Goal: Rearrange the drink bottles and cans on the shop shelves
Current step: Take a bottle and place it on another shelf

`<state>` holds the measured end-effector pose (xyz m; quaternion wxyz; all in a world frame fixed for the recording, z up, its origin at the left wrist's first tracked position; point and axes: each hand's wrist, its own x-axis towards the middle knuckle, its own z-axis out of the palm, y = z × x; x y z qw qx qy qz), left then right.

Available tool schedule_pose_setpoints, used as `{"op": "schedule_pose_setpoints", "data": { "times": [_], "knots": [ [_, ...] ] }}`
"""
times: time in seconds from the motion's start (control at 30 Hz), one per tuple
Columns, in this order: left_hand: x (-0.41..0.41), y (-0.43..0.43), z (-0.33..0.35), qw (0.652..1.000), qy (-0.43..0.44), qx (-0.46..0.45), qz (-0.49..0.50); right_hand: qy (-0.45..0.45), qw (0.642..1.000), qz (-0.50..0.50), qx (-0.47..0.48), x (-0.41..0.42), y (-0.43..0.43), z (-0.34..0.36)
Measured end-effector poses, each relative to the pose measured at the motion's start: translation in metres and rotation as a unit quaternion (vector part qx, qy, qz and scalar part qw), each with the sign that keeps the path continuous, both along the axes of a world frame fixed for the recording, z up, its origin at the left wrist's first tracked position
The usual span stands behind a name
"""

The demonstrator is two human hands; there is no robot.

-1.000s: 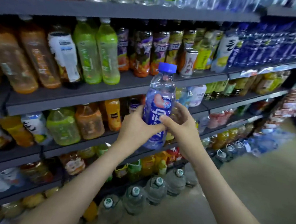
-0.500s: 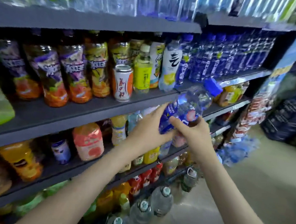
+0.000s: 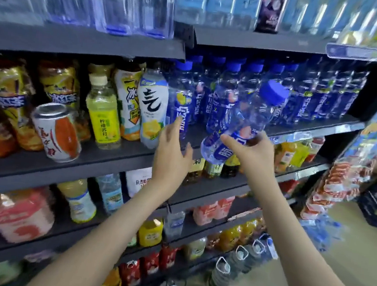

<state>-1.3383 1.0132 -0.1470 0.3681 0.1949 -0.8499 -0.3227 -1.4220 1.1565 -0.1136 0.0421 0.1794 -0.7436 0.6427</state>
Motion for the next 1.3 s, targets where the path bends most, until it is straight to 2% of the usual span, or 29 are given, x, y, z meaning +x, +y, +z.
{"op": "schedule_pose_setpoints", "data": {
  "times": [0.13,0.3,0.4,0.53,0.6,0.73,0.9,1.03,1.2,1.3],
  "knots": [
    [-0.034,0.004,0.002,0.996,-0.001,-0.002,0.090,0.011,0.996,0.071,0.044,-0.044,-0.016,0.008],
    [-0.056,-0.004,-0.010,0.981,-0.055,-0.077,0.167,0.033,0.989,0.126,0.077,-0.066,-0.053,0.005],
    [-0.066,-0.005,-0.018,0.971,-0.094,-0.123,0.182,0.049,0.989,0.124,0.062,-0.068,-0.072,-0.005],
    [-0.073,-0.007,-0.023,0.962,-0.060,-0.167,0.205,0.132,0.981,0.086,0.115,-0.063,-0.081,-0.024],
    [-0.072,-0.010,-0.024,0.945,-0.049,-0.230,0.227,0.192,0.968,0.060,0.153,-0.063,-0.079,-0.031],
    [-0.068,-0.019,-0.020,0.905,-0.087,-0.340,0.238,0.193,0.966,0.060,0.159,-0.068,-0.085,-0.030],
    [-0.065,-0.022,-0.017,0.904,-0.122,-0.342,0.226,0.221,0.958,0.027,0.179,-0.070,-0.095,-0.032],
    [-0.057,-0.020,-0.013,0.911,-0.130,-0.335,0.202,0.211,0.959,0.025,0.186,-0.070,-0.101,-0.034],
    [-0.038,-0.016,-0.004,0.930,-0.091,-0.312,0.172,0.200,0.964,0.016,0.171,-0.062,-0.097,-0.034],
    [-0.013,-0.021,0.002,0.941,-0.063,-0.292,0.158,0.234,0.964,-0.013,0.129,-0.036,-0.090,-0.034]
  ]
}}
